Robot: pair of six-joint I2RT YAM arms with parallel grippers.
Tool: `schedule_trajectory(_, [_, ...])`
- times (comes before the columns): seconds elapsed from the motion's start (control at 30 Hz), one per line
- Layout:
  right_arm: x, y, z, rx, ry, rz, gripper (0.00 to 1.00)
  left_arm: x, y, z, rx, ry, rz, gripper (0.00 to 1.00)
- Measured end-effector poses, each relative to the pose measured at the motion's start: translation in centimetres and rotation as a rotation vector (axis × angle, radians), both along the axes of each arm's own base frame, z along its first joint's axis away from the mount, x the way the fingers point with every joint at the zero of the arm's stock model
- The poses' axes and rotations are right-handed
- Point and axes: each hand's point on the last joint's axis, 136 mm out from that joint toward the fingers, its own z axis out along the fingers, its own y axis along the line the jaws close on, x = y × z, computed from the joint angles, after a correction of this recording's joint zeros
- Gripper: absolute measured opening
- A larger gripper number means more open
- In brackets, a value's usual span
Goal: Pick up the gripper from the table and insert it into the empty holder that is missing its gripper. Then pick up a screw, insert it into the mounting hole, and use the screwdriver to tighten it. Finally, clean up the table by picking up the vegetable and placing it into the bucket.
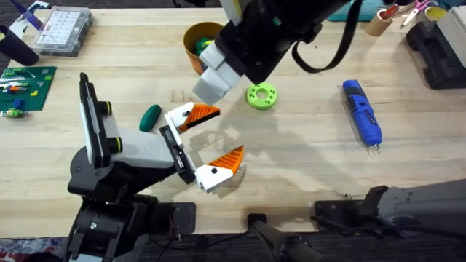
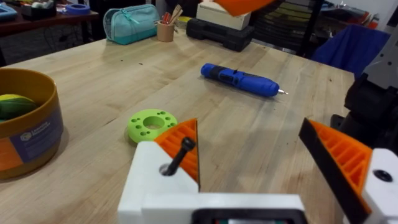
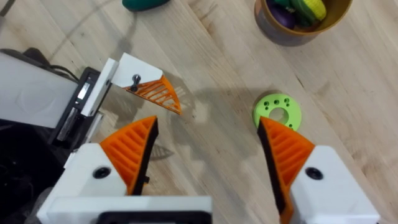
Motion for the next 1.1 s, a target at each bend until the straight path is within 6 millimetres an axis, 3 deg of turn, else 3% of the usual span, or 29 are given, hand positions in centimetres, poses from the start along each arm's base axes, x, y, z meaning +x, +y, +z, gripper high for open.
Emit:
schedule_trajectory(0.27, [1.3,-0.7,0.9,0.054,0.0,-0.037,0.984,0.0,0.0,0.0,0.0,0.001,0.0,0.99])
schedule_trajectory(0.37, [1.4,0.0,1.5,0.096,-0.007,-0.023,0.984,0.0,0.0,0.0,0.0,0.001,0.0,0.991])
schedule_trajectory(0.8, [-3.5,4.5,0.9,0.119,0.028,0.154,0.984,0.0,0.0,0.0,0.0,0.001,0.0,0.991])
schedule_trajectory(1.1, [-4.6,5.4,-2.5,0.103,0.094,0.184,0.984,0.0,0.0,0.0,0.0,0.001,0.0,0.991])
